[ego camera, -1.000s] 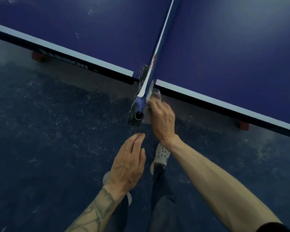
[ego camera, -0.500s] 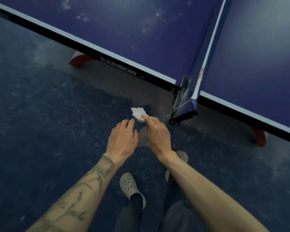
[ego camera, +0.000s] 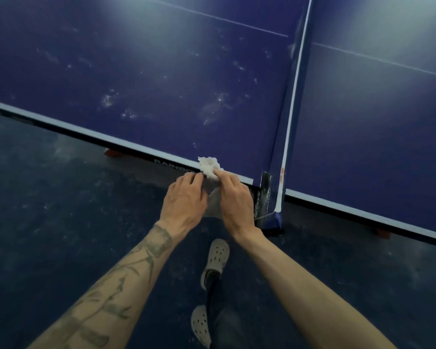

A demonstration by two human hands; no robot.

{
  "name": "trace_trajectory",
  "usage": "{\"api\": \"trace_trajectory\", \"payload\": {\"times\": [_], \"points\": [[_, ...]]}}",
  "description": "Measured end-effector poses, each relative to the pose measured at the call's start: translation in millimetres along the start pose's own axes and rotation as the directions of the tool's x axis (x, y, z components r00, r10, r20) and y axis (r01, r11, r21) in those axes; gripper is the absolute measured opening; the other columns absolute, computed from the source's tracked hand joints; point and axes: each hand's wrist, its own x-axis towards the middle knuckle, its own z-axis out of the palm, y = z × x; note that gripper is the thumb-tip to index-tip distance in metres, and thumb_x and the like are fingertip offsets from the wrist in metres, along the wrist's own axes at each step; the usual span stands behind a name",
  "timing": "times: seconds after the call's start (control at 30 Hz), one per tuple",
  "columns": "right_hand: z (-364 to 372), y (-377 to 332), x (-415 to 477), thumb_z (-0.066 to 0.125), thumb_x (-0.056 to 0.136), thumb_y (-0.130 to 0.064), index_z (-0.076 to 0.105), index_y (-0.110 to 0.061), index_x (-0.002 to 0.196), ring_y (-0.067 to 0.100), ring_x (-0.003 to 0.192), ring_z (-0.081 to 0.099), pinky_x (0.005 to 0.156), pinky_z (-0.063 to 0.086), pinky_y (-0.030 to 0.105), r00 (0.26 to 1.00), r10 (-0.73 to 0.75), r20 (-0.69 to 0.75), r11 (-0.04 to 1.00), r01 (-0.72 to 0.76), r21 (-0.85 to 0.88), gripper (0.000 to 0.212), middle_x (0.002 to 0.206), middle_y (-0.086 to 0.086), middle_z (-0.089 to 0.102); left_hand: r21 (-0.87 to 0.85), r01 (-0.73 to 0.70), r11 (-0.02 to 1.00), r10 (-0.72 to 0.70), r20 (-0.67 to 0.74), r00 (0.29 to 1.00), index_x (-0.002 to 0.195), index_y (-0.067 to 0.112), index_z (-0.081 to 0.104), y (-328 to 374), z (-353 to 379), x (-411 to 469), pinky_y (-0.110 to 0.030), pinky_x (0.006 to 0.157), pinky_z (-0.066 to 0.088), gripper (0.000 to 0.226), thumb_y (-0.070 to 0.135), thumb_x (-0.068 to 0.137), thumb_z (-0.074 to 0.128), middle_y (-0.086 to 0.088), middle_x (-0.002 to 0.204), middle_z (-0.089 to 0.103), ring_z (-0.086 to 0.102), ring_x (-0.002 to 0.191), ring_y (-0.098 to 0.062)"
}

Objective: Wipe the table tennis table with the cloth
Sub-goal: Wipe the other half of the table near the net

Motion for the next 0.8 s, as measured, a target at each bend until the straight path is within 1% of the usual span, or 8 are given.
{"api": "trace_trajectory", "payload": {"times": [0.07,0.13,0.2,0.27,0.47,0.67,0.73,0.8], "points": [[-4.6,1.9,28.2,0.057,0.107,-0.007,0.057,-0.011,0.149,0.031,0.133,0.062,0.109,0.051,0.051,1.000,0.018,-0.011,1.000,-0.018,0.008,0.041,0.148,0.011,0.062,0.007,-0.010,1.000,0.010,-0.002,1.000,0.132,0.015,0.055,3.9,-9.9,30.2,-0.040,0.103,0.044,0.029,0.022,0.105,0.048,-0.003,0.131,0.059,0.056,0.118,-0.023],[-9.7,5.0,55.9,0.056,0.108,-0.007,0.057,-0.012,0.149,0.030,0.137,0.059,0.112,0.048,0.051,0.999,0.044,-0.021,0.999,-0.044,0.013,0.041,0.150,0.010,0.061,0.033,-0.039,0.999,0.038,0.032,0.999,0.143,0.016,0.051,9.8,-18.6,59.2,-0.039,0.107,0.043,0.038,0.023,0.106,0.049,-0.003,0.138,0.057,0.054,0.123,-0.022],[-16.3,9.4,83.1,0.057,0.108,-0.007,0.057,-0.012,0.149,0.031,0.136,0.060,0.112,0.049,0.051,0.997,0.069,-0.037,0.998,-0.068,0.009,0.041,0.149,0.010,0.061,0.053,-0.061,0.997,0.058,0.062,0.996,0.148,0.017,0.047,17.3,-27.2,88.3,-0.039,0.110,0.042,0.043,0.023,0.106,0.049,-0.003,0.141,0.055,0.053,0.128,-0.022],[-23.5,13.9,108.6,0.057,0.107,-0.006,0.059,-0.012,0.148,0.033,0.133,0.061,0.109,0.050,0.052,0.996,0.080,-0.048,0.997,-0.079,0.011,0.041,0.148,0.012,0.061,0.056,-0.074,0.996,0.069,0.075,0.995,0.149,0.016,0.046,25.0,-35.8,115.8,-0.040,0.110,0.041,0.044,0.023,0.105,0.049,-0.003,0.142,0.054,0.052,0.130,-0.023],[-41.4,29.2,174.1,0.056,0.107,-0.006,0.058,-0.010,0.149,0.033,0.137,0.059,0.107,0.052,0.054,0.989,0.110,-0.095,0.994,-0.109,0.019,0.042,0.151,0.013,0.059,0.061,-0.115,0.991,0.109,0.095,0.989,0.156,0.015,0.039,43.4,-56.6,184.3,-0.040,0.115,0.037,0.051,0.023,0.107,0.046,-0.004,0.151,0.049,0.047,0.137,-0.024],[-46.9,42.9,241.1,0.056,0.108,-0.010,0.059,-0.011,0.148,0.031,0.142,0.056,0.109,0.051,0.054,0.973,0.178,-0.150,0.984,-0.180,0.001,0.040,0.152,0.012,0.058,0.066,-0.199,0.978,0.189,0.134,0.973,0.157,0.017,0.039,50.0,-68.3,266.3,-0.040,0.118,0.035,0.050,0.023,0.108,0.043,-0.004,0.154,0.047,0.045,0.140,-0.023],[-44.5,47.8,263.3,0.057,0.108,-0.010,0.060,-0.011,0.147,0.033,0.142,0.055,0.109,0.051,0.053,0.965,0.202,-0.167,0.978,-0.207,-0.013,0.039,0.153,0.013,0.058,0.065,-0.224,0.972,0.213,0.145,0.966,0.158,0.018,0.039,48.4,-69.3,294.6,-0.040,0.118,0.035,0.050,0.022,0.108,0.042,-0.004,0.155,0.047,0.045,0.140,-0.023],[-40.6,52.3,285.1,0.055,0.107,-0.011,0.060,-0.013,0.147,0.033,0.142,0.054,0.111,0.047,0.049,0.951,0.245,-0.190,0.967,-0.253,-0.020,0.040,0.154,0.013,0.057,0.059,-0.255,0.965,0.242,0.165,0.956,0.159,0.019,0.038,46.1,-68.8,323.1,-0.040,0.118,0.035,0.051,0.022,0.108,0.042,-0.003,0.155,0.046,0.045,0.140,-0.023]]}}
